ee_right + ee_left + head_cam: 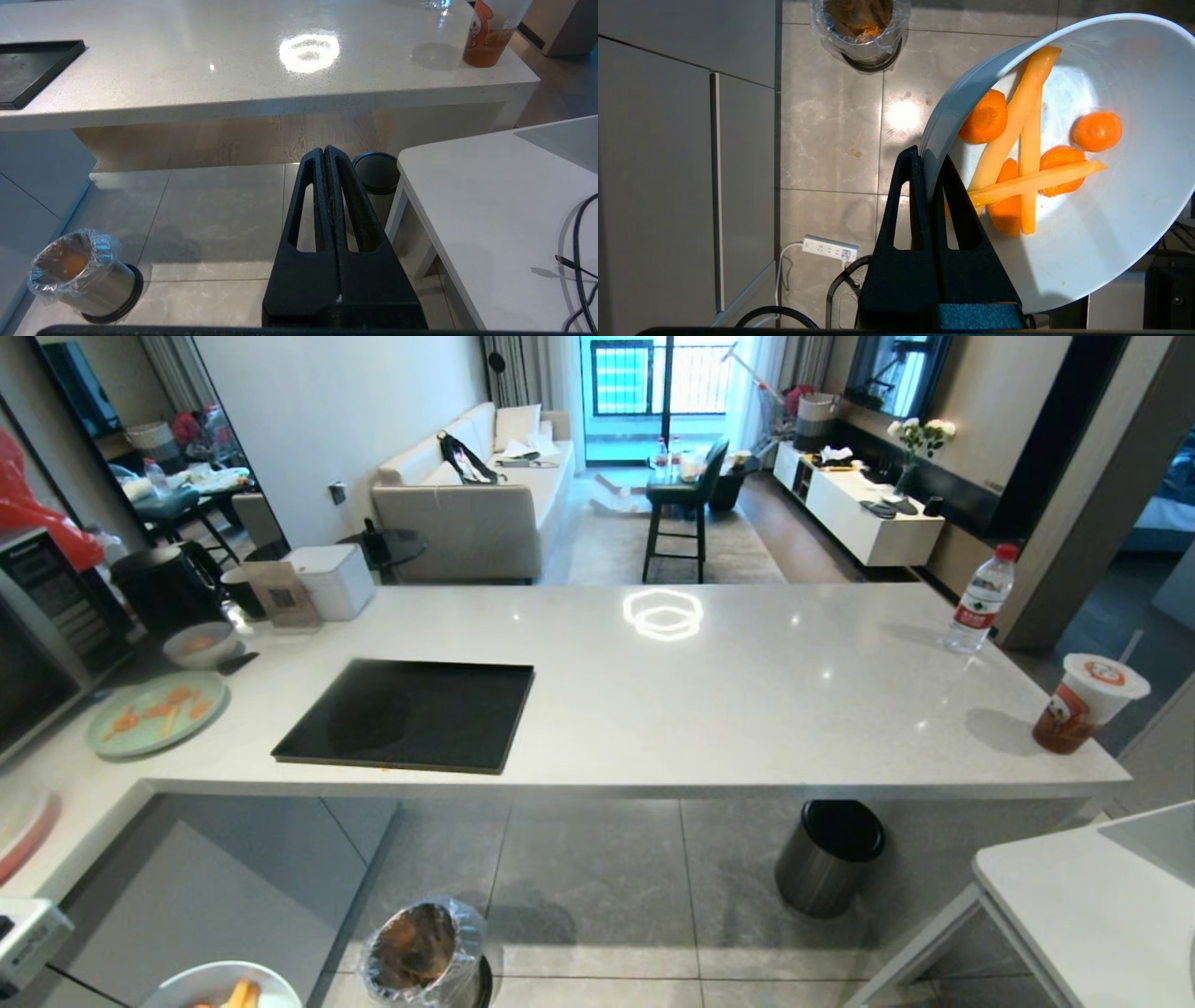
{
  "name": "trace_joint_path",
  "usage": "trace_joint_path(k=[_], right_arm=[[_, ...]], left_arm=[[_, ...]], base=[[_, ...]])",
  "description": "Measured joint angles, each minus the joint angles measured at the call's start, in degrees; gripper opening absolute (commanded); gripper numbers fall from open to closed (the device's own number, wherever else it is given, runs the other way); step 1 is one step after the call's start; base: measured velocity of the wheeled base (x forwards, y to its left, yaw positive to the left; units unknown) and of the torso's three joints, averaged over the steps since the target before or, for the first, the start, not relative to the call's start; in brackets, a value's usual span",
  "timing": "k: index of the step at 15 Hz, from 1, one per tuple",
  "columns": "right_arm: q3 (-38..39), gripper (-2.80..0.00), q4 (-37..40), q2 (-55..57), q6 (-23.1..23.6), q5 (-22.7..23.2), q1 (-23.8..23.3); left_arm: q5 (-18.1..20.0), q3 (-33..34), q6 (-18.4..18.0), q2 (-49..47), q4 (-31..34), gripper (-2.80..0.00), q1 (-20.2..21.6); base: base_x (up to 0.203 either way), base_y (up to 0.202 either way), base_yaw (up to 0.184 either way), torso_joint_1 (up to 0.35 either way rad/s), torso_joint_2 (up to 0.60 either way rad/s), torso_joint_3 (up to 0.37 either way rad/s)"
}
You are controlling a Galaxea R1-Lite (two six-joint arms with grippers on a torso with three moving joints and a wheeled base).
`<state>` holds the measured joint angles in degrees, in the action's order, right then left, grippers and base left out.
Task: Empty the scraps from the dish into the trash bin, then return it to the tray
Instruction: Move the bowl over the trash can
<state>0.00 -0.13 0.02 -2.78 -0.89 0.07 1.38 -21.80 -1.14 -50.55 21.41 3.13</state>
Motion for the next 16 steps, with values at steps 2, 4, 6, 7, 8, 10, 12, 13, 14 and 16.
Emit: trace_joint_path(k=[2,4,6,7,8,10,12,13,14,16], right_arm=[[0.00,-2.80,0.00,0.00,-0.02,0.00,0.00],[0.00,-2.80,-0.02,0.00,0.00,0.01,0.00],[0.00,-2.80,-0.04,0.00,-0.02,0.01,0.00],[0.00,-2.80,-0.02,0.00,-0.01,0.01,0.00],[0.00,-2.80,-0.02,0.00,-0.02,0.01,0.00],[0.00,-2.80,-0.02,0.00,0.00,0.01,0.00],[0.00,-2.80,-0.02,0.00,-0.02,0.01,0.00],[0.00,-2.80,-0.02,0.00,-0.02,0.02,0.00],[0.00,-2.80,-0.02,0.00,-0.02,0.03,0.00],[0.00,-2.80,-0.02,0.00,0.00,0.01,0.00]], left_arm=[[0.02,0.11,0.02,-0.14,0.06,-2.80,-0.07],[0.02,0.22,0.07,-0.16,0.08,-2.80,-0.24],[0.02,0.22,0.09,-0.16,0.08,-2.80,-0.22],[0.00,0.22,0.09,-0.16,0.08,-2.80,-0.11],[0.02,0.28,0.04,-0.18,0.06,-2.80,-0.05],[0.13,0.39,-0.23,-0.38,-0.11,-2.80,0.04],[-0.12,0.41,-0.66,-0.64,-0.19,-2.80,0.49],[-0.15,0.24,-0.70,-0.84,-0.16,-2.80,0.97],[-0.04,-0.29,-0.70,-0.99,-0.22,-2.80,1.17],[0.10,-0.77,-0.62,-1.18,-0.22,-2.80,1.38]], base=[[0.000,0.000,0.000,0.000,0.00,0.000],[0.000,0.000,0.000,0.000,0.00,0.000],[0.000,0.000,0.000,0.000,0.00,0.000],[0.000,0.000,0.000,0.000,0.00,0.000],[0.000,0.000,0.000,0.000,0.00,0.000],[0.000,0.000,0.000,0.000,0.00,0.000],[0.000,0.000,0.000,0.000,0.00,0.000],[0.000,0.000,0.000,0.000,0.00,0.000],[0.000,0.000,0.000,0.000,0.00,0.000],[0.000,0.000,0.000,0.000,0.00,0.000]])
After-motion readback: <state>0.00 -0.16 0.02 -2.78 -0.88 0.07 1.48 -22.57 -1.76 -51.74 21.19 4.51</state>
